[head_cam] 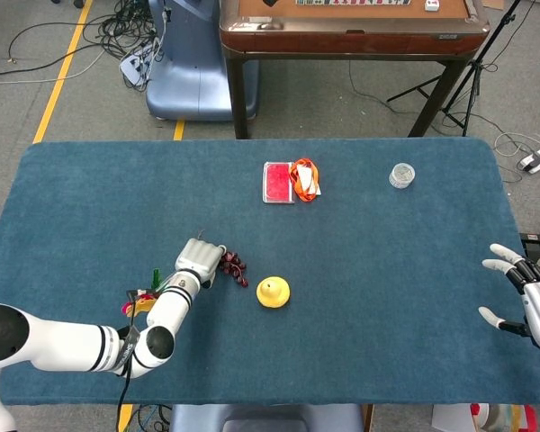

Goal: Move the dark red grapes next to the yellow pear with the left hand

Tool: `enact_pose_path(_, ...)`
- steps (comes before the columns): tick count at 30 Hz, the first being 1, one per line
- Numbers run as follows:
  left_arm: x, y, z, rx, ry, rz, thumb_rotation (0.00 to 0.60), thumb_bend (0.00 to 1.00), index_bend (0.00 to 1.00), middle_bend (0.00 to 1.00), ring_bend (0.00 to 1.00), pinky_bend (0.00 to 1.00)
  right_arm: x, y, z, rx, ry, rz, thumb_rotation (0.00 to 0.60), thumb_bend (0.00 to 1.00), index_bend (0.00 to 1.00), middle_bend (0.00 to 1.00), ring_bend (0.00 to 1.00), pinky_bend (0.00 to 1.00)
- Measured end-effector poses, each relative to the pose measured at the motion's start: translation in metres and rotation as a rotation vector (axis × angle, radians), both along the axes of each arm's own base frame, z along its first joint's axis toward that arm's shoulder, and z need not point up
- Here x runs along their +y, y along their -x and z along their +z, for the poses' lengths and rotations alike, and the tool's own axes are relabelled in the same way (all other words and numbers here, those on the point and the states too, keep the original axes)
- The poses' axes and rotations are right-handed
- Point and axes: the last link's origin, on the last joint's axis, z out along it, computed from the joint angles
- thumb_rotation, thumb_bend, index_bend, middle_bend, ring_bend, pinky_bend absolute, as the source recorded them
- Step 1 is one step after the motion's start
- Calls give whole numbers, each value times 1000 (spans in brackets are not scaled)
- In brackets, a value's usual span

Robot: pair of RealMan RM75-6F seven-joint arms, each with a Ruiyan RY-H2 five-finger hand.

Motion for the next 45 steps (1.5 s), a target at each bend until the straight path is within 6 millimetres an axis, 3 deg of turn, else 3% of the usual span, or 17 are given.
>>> enact_pose_path(14,-6,7,16,62,12,18,600,552,240,1000,1000,1000,0,0,-2,3,-6,-2,600,113,286,172,167,311)
enact_pose_path(21,-8,8,26,88,15,26,600,552,304,1000,1000,1000,-1,1,-3,6,-8,-4,600,113,286,172,167,312)
enact_pose_path(27,-3,3,30,44,-23,10,600,552,200,1000,1000,1000,-1,0,-5,8,-10,-4,600,113,285,172,167,311)
enact_pose_path(37,8,-2,15,-15,-70,-9,600,552,102,1000,1000,1000,-1,1,-3,6,-4,-6,600,113,286,172,167,312)
enact_pose_path(45,15,7,1,40,-57,29,600,553,118,1000,1000,1000,0,1,1,-1,5,-5,600,113,286,172,167,312)
